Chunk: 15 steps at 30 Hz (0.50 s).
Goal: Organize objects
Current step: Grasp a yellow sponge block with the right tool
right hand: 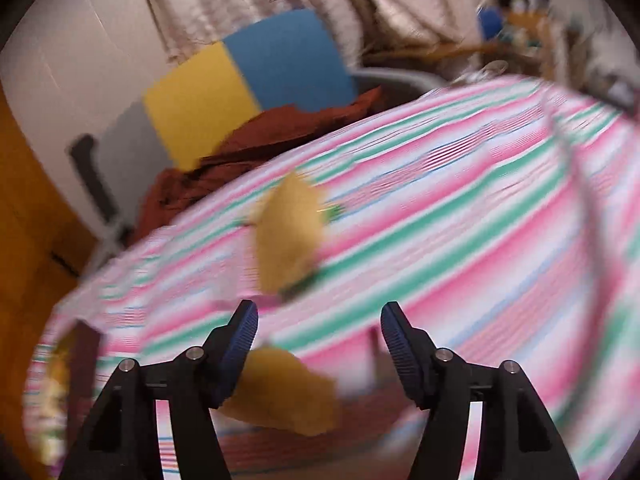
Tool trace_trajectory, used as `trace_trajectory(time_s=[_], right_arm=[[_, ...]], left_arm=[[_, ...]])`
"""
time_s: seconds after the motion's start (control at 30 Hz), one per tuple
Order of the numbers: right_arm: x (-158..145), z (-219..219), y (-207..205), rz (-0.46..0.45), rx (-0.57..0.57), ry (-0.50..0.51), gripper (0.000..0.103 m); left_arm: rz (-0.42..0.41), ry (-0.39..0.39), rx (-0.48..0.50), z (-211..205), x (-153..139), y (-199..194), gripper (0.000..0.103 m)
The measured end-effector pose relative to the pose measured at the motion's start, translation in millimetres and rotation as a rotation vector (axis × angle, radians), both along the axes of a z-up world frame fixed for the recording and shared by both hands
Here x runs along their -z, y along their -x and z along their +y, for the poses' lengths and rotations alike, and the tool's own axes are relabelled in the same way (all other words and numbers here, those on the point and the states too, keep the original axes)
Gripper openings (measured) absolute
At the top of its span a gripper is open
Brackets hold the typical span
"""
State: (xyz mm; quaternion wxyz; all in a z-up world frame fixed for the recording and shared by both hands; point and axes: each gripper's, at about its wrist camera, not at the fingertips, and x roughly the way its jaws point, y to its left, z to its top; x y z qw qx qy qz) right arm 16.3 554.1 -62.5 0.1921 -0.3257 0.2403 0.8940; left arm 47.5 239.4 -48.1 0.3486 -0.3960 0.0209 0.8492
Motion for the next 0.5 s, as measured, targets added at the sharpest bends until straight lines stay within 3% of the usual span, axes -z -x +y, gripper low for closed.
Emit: trace_trajectory(time_s=[0.07,0.13,0.2,0.27,0.43,0.5], right_arm=[[-4,11,-15,-0.037,0.053,-0.064,0.066],[-13,17,-23,-0.005,0.075,-0.087,0.069],[-28,20,-28,0.070,0.080,-0.095,0.089],[-38,22,-19,0.122,0.032,-0.055,0.093],[-33,17,46,0.051,-0.077,-0.012,0.083],[-19,16,70,0.000,-0.110,0.048,0.068]], left_arm=[[-0.010,0.000,-0.003,2,2,2,0.065],[-0.024,0.002,-0.008,5,5,5,0.065],[-0.041,0.000,-0.006,11,6,8,0.065],[-0.033,0.002,0.005,16,4,7,0.065],[-0.002,0.017,0.017,20,-4,4,0.065],[-0.006,0.019,0.008,19,-4,5,0.065]])
